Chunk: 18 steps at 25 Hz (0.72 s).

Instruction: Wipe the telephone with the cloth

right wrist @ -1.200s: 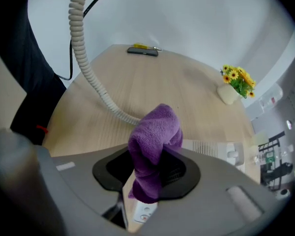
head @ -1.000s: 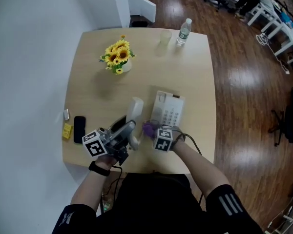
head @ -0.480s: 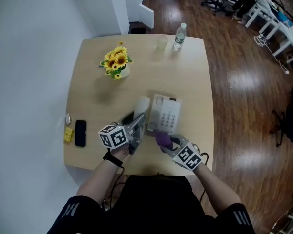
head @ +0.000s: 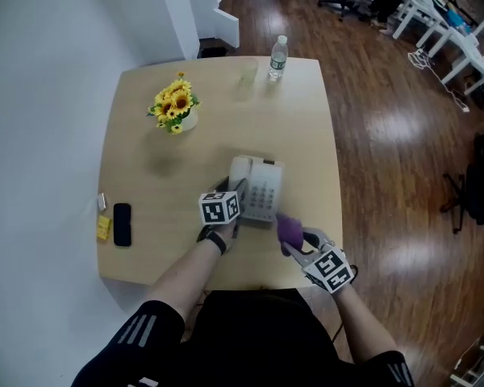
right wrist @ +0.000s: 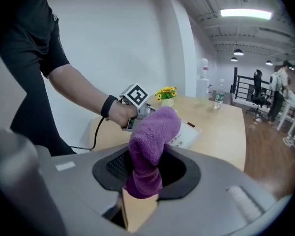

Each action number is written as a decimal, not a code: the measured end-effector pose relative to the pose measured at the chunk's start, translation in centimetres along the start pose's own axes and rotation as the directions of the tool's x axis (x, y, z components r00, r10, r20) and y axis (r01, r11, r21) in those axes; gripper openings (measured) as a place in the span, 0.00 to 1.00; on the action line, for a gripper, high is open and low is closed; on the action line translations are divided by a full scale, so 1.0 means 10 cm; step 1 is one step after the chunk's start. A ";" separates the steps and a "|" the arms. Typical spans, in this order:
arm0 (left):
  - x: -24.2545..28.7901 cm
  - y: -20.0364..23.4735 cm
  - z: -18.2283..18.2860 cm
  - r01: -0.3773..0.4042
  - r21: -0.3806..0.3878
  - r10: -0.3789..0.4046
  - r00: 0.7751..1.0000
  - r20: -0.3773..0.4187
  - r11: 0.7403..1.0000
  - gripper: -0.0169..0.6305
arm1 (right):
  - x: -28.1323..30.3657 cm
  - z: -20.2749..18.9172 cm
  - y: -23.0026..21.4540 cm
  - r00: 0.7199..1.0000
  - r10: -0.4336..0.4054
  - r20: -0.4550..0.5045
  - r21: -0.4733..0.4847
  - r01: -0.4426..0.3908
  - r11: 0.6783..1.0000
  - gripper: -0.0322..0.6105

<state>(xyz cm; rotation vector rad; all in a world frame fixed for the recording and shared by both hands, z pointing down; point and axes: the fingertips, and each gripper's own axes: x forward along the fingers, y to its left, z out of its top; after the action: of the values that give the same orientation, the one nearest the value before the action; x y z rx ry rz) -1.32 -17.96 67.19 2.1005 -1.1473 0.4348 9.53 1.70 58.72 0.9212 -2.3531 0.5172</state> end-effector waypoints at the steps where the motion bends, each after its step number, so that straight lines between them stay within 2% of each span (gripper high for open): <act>1: 0.05 -0.02 -0.02 -0.015 0.023 0.015 1.000 -0.007 1.000 0.35 | -0.03 -0.04 -0.01 1.000 -0.004 0.001 0.016 0.004 1.000 0.26; 5: 0.21 -0.08 -0.02 -0.066 0.089 0.069 0.997 -0.029 0.994 0.35 | -0.08 -0.13 -0.02 1.000 -0.007 0.008 0.065 0.006 0.998 0.26; 11: 0.30 -0.01 -0.15 -0.119 0.131 0.129 0.989 -0.074 0.984 0.35 | -0.11 -0.17 -0.03 1.000 -0.009 0.014 0.073 0.008 0.997 0.26; 15: 0.33 -0.04 -0.18 -0.096 0.140 0.110 0.989 -0.095 0.985 0.35 | -0.13 -0.15 -0.01 1.000 -0.010 0.026 0.083 0.008 0.997 0.26; 18: 0.34 -0.08 -0.17 -0.047 0.170 0.068 0.990 -0.120 0.984 0.41 | -0.11 -0.12 0.01 0.999 -0.013 0.039 0.096 0.009 0.995 0.26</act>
<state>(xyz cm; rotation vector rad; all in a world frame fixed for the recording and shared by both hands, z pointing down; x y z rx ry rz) 1.34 -18.50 70.05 2.1514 -1.1345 0.7020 10.61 2.96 58.94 0.9959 -2.3749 0.6179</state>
